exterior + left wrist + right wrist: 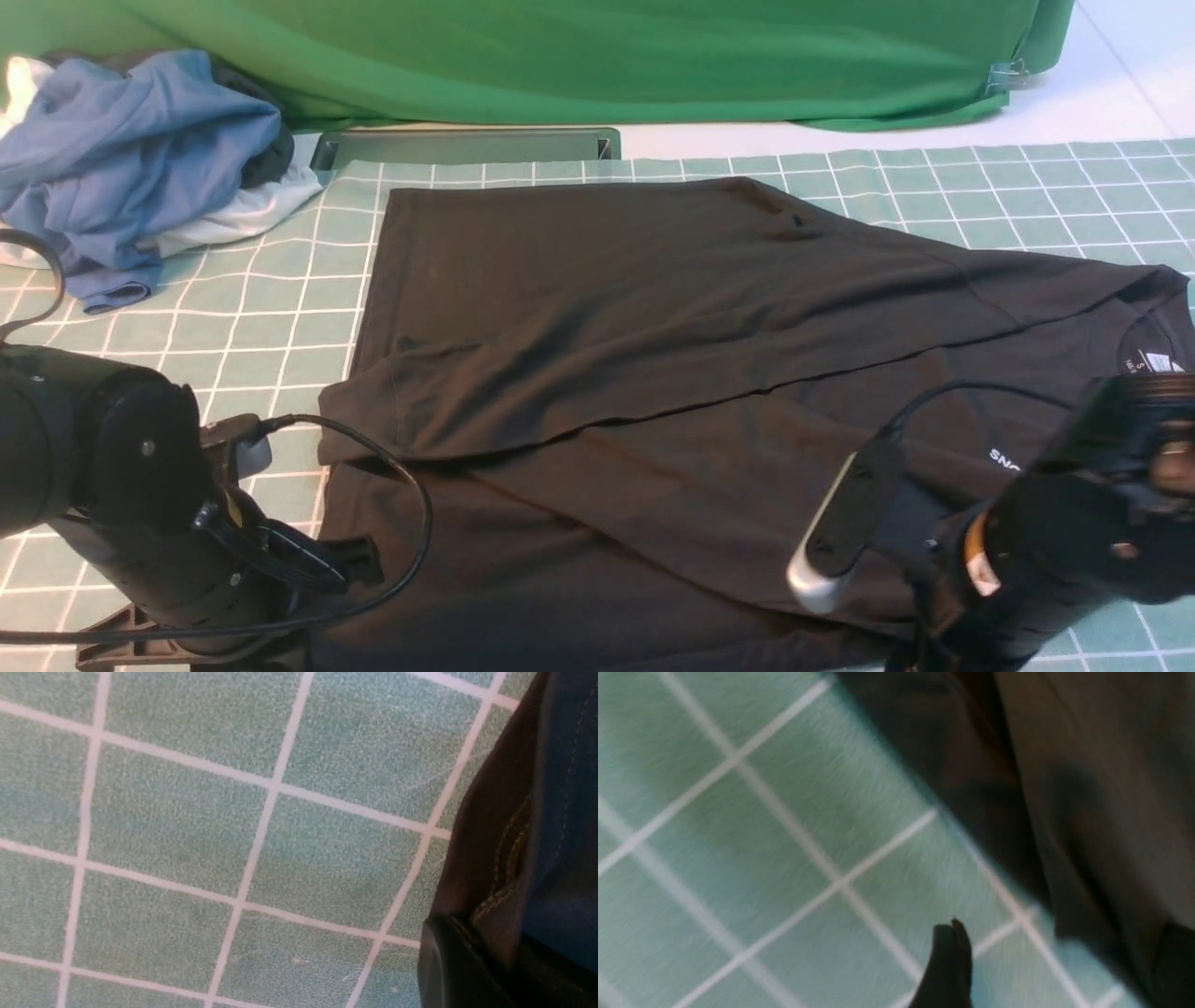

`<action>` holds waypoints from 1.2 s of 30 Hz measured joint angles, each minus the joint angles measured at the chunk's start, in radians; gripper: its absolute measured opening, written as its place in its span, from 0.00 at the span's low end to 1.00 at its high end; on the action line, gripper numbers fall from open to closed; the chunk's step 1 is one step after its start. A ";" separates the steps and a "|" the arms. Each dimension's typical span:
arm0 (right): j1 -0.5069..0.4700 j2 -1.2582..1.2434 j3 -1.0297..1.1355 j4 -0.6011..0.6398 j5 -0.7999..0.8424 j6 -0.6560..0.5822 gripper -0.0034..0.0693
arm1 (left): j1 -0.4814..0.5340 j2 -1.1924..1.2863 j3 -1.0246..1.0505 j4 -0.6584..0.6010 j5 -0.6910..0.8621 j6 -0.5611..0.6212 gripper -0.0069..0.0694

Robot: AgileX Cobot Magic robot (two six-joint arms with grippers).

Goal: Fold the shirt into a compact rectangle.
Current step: 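Grasp the near edge of the shirt at its hem and shoulder corners, then fold the black garment in half by bringing its near edge over to the far edge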

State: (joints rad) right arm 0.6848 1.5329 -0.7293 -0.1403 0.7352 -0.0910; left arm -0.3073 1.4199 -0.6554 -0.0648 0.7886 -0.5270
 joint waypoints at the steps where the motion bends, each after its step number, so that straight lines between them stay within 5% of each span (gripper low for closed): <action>1: 0.000 0.037 0.000 -0.015 -0.014 -0.004 0.81 | 0.000 0.000 0.000 0.000 0.000 0.003 0.11; 5: 0.003 0.071 -0.004 -0.040 -0.017 -0.007 0.74 | 0.000 0.000 0.000 -0.003 0.000 0.003 0.11; 9: 0.005 0.072 -0.004 -0.059 -0.033 -0.007 0.56 | 0.000 0.000 0.000 -0.007 0.000 0.003 0.11; 12: 0.005 0.074 -0.004 -0.095 -0.045 -0.007 0.34 | 0.001 0.000 0.000 -0.011 -0.009 0.011 0.11; 17: 0.021 0.076 -0.036 -0.093 0.019 -0.007 0.14 | 0.001 0.000 -0.004 -0.011 0.000 0.036 0.11; 30: 0.273 -0.098 0.023 -0.054 0.279 0.211 0.14 | 0.001 -0.061 0.101 -0.102 0.087 0.091 0.11; 36: 0.277 -0.101 0.019 -0.055 0.306 0.221 0.14 | 0.001 -0.119 0.056 -0.100 0.126 0.106 0.11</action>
State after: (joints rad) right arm 0.9620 1.4318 -0.7105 -0.1949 1.0416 0.1300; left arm -0.3062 1.3011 -0.5997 -0.1652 0.9147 -0.4214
